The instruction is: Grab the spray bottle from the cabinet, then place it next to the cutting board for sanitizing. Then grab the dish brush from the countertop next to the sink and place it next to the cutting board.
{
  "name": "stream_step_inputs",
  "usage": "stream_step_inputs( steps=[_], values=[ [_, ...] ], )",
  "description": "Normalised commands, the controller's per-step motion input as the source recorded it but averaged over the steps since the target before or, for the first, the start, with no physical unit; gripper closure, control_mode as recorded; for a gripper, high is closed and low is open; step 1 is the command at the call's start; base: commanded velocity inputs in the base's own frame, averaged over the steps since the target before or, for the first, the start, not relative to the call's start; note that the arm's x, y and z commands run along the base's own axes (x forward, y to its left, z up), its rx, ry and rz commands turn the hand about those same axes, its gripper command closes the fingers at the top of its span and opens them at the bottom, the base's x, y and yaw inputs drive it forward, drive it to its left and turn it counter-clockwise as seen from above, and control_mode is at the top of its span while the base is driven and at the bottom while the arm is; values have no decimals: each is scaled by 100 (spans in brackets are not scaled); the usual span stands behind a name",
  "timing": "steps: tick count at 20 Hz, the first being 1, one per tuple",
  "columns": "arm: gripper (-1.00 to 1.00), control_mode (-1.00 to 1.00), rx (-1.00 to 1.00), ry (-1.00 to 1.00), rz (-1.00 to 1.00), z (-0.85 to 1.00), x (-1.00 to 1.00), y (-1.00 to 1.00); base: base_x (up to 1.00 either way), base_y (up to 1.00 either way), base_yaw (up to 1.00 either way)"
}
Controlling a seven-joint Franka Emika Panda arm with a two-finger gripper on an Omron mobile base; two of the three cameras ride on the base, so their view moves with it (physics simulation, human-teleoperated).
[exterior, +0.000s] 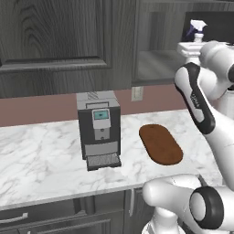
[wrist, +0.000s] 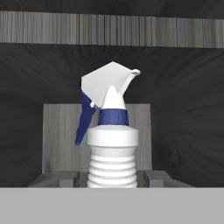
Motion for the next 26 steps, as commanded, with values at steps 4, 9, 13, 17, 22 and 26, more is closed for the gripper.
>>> stream_step_inputs(
  steps=[4,9,13,17,22,26],
  values=[
    [100,-100,-1,-17,0,-13,-78,0,0,0,0],
    [100,-100,-1,-16,1,-15,-71,1,0,0,0],
    [100,-100,-1,-22,2,-4,-88,1,0,0,0],
    [100,-100,-3,-43,1,-1,-100,4,0,0,0],
    [100,-100,-10,-46,1,-1,-100,31,0,0,0],
    [100,-100,-10,-39,0,0,-100,46,0,0,0]
  ],
)
